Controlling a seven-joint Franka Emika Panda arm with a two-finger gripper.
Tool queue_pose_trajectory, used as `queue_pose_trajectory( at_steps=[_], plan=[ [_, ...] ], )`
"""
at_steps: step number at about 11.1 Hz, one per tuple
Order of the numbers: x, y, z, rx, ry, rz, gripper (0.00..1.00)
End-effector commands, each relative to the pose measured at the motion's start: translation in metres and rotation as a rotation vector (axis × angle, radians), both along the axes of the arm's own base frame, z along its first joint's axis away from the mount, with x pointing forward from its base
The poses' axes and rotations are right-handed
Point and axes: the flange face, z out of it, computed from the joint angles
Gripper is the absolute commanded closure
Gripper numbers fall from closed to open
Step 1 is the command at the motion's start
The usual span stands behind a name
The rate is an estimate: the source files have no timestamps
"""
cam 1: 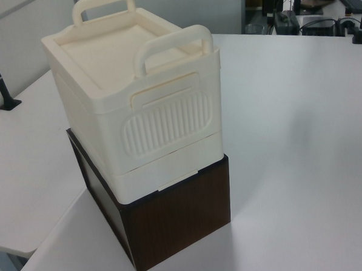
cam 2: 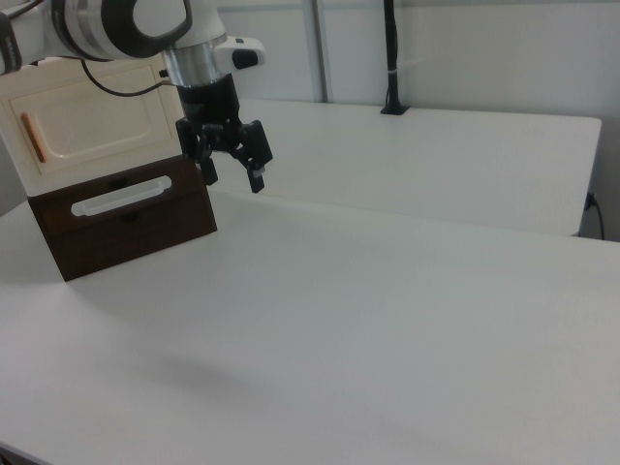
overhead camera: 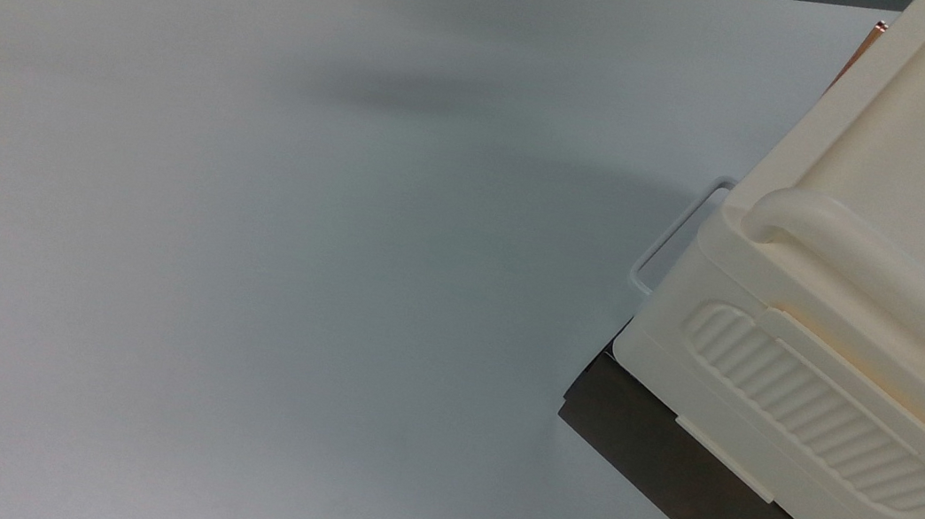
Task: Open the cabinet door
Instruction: 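Move the gripper toward the cream cabinet door's orange handle edge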
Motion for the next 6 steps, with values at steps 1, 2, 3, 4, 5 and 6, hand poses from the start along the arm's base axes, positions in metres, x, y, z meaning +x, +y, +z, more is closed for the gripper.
queue_pose_trajectory(
  at_steps=[1,2,3,4,5,6],
  plan=[
    [-0.0048,0.0024,0.0001,0.028,0.019,0.016,0.0],
    [-0.0048,0.0024,0.0001,0.028,0.019,0.017,0.0],
    [-0.004,0.0015,0.0004,0.028,0.014,0.016,0.0],
    [-0.0046,-0.0002,0.0012,0.028,0.013,0.013,0.0],
    [-0.0048,-0.0002,0.0004,0.028,0.016,0.013,0.0],
    [-0.0047,-0.0002,0.0005,0.028,0.014,0.013,0.0]
  ],
)
